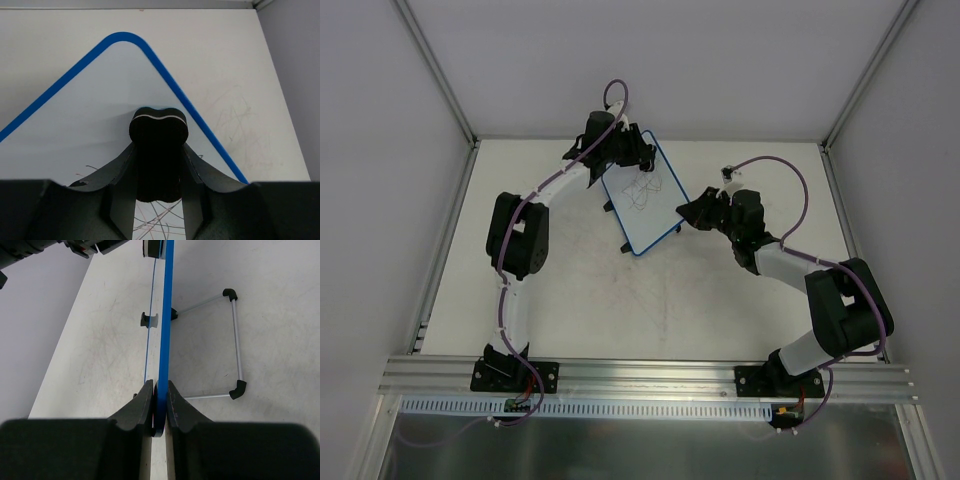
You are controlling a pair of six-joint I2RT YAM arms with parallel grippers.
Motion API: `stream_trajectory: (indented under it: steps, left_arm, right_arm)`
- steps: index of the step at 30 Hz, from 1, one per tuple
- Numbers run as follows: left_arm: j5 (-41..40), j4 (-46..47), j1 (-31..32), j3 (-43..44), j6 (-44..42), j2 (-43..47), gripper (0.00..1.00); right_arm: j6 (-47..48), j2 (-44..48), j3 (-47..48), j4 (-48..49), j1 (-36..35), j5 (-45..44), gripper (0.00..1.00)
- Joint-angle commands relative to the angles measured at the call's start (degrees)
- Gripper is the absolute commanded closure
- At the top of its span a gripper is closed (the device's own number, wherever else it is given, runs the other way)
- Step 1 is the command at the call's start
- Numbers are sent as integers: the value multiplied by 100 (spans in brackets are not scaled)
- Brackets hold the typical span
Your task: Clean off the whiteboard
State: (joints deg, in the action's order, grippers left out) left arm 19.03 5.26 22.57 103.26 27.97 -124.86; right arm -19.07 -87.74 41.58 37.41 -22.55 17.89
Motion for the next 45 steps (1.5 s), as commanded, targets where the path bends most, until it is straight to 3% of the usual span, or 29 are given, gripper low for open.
stream_trajectory:
  steps: [1, 9, 15, 24, 31, 41, 45]
  left_arm:
    - [-610, -112, 37, -166, -274, -12, 100]
    - [-1428, -684, -77, -517, -319, 102, 100]
    - [-762, -710, -489, -878, 402, -20, 100]
    - [-244, -562, -525, -834, 614, -117, 100]
    - [92, -236, -165, -545, 192, -127, 100]
    - [189, -51, 459, -403, -1081, 163, 100]
    - [768, 37, 661, -342, -1556, 216, 100]
  right_arm:
    - [527, 47, 87, -251, -171, 162, 100]
    - [518, 73, 87, -260, -163, 162, 100]
    - [510, 82, 87, -269, -171, 189, 100]
    - [501, 82, 104, -269, -162, 241, 100]
    - [483, 21, 131, -269, -162, 285, 100]
    - [474, -15, 166, -269, -154, 329, 100]
    - [466, -32, 184, -269, -162, 364, 100]
